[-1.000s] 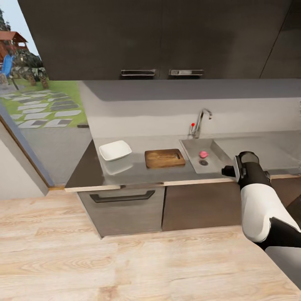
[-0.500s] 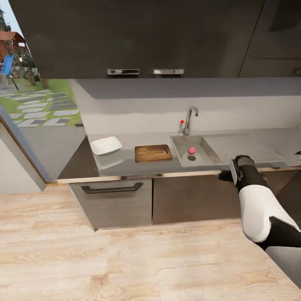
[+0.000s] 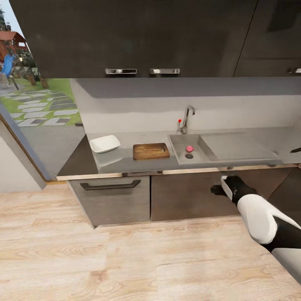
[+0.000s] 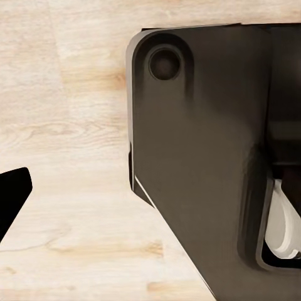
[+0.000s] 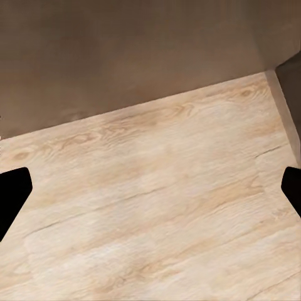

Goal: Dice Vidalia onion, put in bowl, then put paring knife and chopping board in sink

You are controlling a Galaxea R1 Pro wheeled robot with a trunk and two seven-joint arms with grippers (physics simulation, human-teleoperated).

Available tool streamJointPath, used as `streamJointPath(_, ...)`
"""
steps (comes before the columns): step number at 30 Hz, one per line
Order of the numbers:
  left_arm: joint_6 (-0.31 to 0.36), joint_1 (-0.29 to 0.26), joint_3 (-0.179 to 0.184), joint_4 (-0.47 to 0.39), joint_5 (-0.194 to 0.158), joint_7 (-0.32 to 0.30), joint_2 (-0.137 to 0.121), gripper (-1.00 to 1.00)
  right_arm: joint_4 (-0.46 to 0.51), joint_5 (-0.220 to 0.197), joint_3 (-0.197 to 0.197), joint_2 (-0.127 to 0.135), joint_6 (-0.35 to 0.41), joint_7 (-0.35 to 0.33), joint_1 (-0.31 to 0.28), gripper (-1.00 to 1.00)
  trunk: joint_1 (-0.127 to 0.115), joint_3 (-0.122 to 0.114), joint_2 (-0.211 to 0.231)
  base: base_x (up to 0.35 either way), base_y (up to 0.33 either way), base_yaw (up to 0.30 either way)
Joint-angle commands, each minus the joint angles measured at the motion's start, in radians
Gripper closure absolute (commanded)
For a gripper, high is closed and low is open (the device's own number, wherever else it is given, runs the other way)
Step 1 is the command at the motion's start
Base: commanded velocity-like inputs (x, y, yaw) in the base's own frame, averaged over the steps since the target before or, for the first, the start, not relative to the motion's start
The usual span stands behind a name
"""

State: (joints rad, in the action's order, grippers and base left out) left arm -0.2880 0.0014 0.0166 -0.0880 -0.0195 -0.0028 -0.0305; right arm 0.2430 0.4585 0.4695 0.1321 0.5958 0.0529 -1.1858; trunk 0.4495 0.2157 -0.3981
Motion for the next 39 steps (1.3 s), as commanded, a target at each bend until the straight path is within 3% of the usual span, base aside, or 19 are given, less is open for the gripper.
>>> streamJointPath(1, -0.002, 0.000, 0.002, -0.001, -0.002, 0.000, 0.000, -1.00, -0.041, -0.002, 0.002, 0.008, -0.041, 0.004, 0.001, -1.00, 0.001, 0.002, -0.002, -0.003, -0.002, 0.000)
streamJointPath(2, -0.002, 0.000, 0.002, -0.001, -0.002, 0.000, 0.000, -1.00, -0.110, -0.001, 0.002, 0.023, -0.127, 0.004, 0.008, -1.00, 0.001, 0.002, -0.002, -0.002, -0.001, 0.000)
streamJointPath(5, -0.002, 0.000, 0.002, -0.001, -0.002, 0.000, 0.000, -1.00, -0.180, -0.001, 0.000, 0.035, -0.286, 0.004, 0.071, -1.00, 0.001, 0.002, -0.002, -0.001, -0.001, 0.000)
streamJointPath(7, -0.002, 0.000, 0.001, -0.001, -0.002, 0.000, 0.000, -1.00, -0.202, 0.000, -0.001, 0.034, -0.389, 0.003, 0.174, -1.00, 0.001, 0.002, -0.002, 0.000, 0.000, 0.000)
streamJointPath(8, -0.002, 0.000, 0.001, -0.001, -0.002, 0.000, 0.000, -1.00, -0.210, 0.000, -0.001, 0.029, -0.456, 0.003, 0.251, -1.00, 0.001, 0.002, -0.002, 0.000, 0.000, 0.000)
streamJointPath(13, -0.002, 0.000, 0.000, -0.001, -0.002, 0.000, 0.000, -1.00, -0.222, 0.000, -0.001, -0.009, -0.688, 0.002, 0.438, -1.00, 0.001, 0.002, -0.002, 0.000, 0.000, 0.000)
streamJointPath(17, -0.002, 0.000, 0.000, -0.002, -0.002, 0.001, 0.000, -1.00, -0.225, 0.001, -0.001, -0.055, -0.974, 0.002, 0.668, -1.00, 0.001, 0.002, -0.002, 0.000, 0.000, 0.000)
streamJointPath(21, -0.003, 0.000, -0.001, -0.002, -0.002, 0.002, 0.000, -1.00, -0.226, 0.002, -0.001, -0.071, -1.216, 0.002, 0.826, -1.00, 0.001, 0.002, -0.002, 0.000, 0.000, 0.000)
streamJointPath(22, -0.003, 0.000, -0.001, -0.002, -0.002, 0.002, 0.000, -1.00, -0.227, 0.002, -0.001, -0.081, -1.360, 0.003, 0.905, -1.00, 0.001, 0.002, -0.002, 0.000, 0.000, 0.000)
streamJointPath(23, -0.003, 0.000, -0.001, -0.002, -0.002, 0.002, 0.000, -1.00, -0.227, 0.002, -0.001, -0.087, -1.415, 0.003, 0.930, -1.00, 0.001, 0.002, -0.002, 0.000, 0.000, 0.000)
streamJointPath(24, -0.003, 0.000, -0.001, -0.002, -0.002, 0.003, 0.000, -1.00, -0.226, 0.002, -0.001, -0.097, -1.518, 0.004, 0.974, -1.00, 0.001, 0.002, -0.002, 0.000, 0.000, 0.000)
streamJointPath(26, -0.003, 0.000, -0.001, -0.002, -0.002, 0.003, 0.000, -1.00, -0.226, 0.002, 0.000, -0.106, -1.625, 0.007, 1.019, -1.00, 0.001, 0.002, -0.002, 0.000, 0.000, 0.000)
streamJointPath(30, -0.004, 0.000, -0.003, -0.003, -0.002, 0.003, -0.001, -1.00, -0.218, 0.001, 0.009, -0.113, -1.643, 0.014, 1.062, -1.00, 0.001, 0.002, -0.002, 0.000, 0.000, 0.000)
streamJointPath(39, -0.030, 0.000, -0.004, -0.008, -0.002, 0.003, -0.003, -1.00, -0.214, -0.001, 0.012, -0.115, -1.643, 0.016, 1.069, -1.00, 0.001, 0.002, -0.002, 0.000, 0.000, 0.000)
